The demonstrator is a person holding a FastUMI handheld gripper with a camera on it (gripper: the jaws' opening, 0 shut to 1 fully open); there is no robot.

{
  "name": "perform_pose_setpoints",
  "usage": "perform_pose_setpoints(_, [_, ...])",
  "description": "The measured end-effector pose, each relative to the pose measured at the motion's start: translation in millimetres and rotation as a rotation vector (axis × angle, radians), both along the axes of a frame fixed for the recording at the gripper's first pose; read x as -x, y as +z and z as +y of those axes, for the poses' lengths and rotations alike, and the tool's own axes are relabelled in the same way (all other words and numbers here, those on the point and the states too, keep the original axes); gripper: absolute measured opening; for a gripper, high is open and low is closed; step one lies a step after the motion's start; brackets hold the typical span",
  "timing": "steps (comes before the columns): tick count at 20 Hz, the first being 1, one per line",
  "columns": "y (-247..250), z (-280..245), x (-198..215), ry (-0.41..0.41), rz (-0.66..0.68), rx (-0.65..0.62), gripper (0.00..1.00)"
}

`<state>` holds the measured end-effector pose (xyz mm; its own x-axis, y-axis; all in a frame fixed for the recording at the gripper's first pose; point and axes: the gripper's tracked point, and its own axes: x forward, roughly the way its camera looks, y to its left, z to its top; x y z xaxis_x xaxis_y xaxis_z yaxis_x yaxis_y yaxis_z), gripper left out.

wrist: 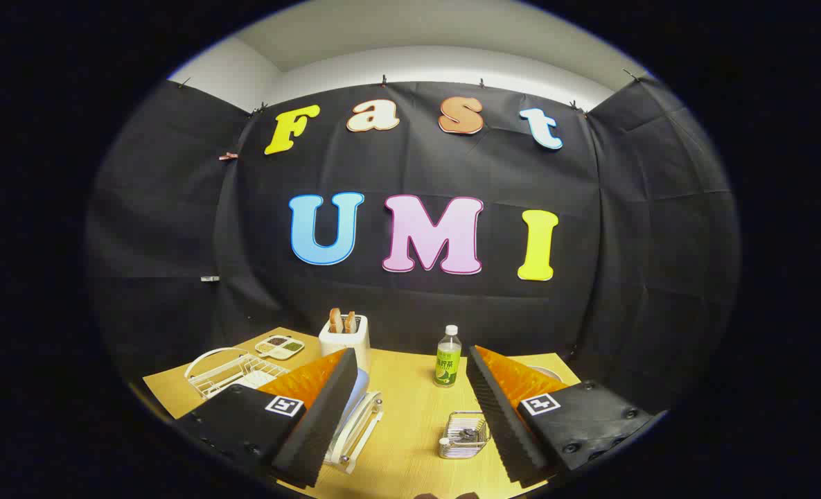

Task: Take the plate from the dish rack, then take the spoon from the basket and place it into the plate.

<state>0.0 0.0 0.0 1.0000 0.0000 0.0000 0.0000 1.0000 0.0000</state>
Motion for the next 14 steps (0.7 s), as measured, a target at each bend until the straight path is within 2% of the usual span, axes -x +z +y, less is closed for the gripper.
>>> perform_pose_setpoints(14, [-17,14,-9,0.004,0.054,-0.009,0.98])
